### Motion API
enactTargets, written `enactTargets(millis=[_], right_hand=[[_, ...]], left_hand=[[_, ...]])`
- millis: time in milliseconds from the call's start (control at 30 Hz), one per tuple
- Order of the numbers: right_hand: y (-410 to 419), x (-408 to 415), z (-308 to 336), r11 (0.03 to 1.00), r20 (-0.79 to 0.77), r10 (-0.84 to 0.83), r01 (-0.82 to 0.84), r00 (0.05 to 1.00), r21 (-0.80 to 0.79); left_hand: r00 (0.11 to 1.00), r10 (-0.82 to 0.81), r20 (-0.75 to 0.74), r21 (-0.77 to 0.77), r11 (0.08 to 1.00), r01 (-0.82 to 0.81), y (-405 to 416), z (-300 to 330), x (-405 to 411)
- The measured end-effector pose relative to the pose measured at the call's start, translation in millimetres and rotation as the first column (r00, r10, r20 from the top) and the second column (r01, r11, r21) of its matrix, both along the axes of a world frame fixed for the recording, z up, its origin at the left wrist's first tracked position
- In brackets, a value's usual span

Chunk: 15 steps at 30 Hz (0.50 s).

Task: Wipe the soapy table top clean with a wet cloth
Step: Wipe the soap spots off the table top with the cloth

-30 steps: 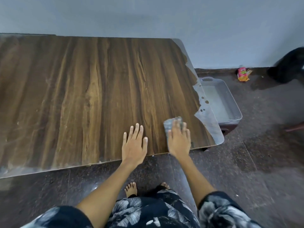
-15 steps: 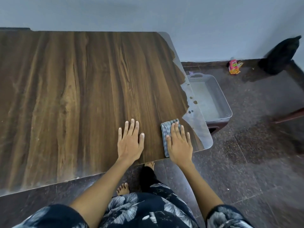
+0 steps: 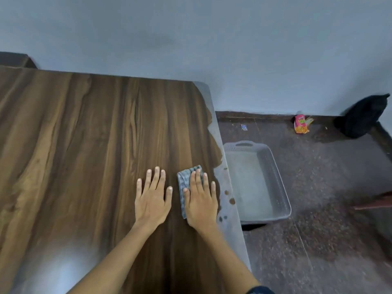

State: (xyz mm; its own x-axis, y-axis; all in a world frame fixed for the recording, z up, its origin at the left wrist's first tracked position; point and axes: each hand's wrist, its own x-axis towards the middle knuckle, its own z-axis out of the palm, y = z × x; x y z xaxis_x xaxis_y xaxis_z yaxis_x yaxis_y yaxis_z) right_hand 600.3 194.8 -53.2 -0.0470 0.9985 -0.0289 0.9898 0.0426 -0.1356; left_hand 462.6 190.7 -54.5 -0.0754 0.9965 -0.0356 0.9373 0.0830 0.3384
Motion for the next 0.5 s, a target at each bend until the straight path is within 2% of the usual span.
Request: enactTargets(millis=[200,500], right_hand=[[127,1,-6,0.998,-0.032,0.013,-0.011,0.999,0.054],[283,2,-9,0.994,-0.047,-0.009,0.014,0.999,0.11]], left_hand=[[0.995,0.1,0.007,-0.025,0.995,-0.1,90,-1,4],[0.996,0.075,-0.045,0.023,0.997,-0.074,236,-4,2]])
